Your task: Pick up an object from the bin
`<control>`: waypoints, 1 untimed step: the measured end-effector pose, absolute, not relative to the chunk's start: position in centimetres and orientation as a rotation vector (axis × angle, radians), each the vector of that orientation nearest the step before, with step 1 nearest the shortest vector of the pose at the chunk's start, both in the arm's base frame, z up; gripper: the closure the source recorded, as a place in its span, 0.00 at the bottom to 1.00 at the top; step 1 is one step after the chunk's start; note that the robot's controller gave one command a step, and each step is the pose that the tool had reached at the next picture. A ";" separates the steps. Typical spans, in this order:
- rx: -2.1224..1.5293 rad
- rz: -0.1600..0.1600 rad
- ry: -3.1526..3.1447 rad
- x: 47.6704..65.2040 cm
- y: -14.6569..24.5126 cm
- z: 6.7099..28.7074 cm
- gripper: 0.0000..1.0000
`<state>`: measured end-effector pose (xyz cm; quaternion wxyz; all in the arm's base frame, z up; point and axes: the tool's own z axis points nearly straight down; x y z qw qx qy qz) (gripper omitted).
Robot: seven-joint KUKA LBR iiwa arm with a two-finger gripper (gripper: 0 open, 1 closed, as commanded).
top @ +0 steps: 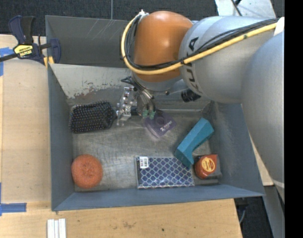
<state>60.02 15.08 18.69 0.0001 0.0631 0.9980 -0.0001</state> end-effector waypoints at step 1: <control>0.152 -0.002 3.139 59.6 15.5 22.5 1.00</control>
Offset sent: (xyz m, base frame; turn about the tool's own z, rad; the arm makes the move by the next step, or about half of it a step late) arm -0.0041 -0.0364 0.1250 -0.0137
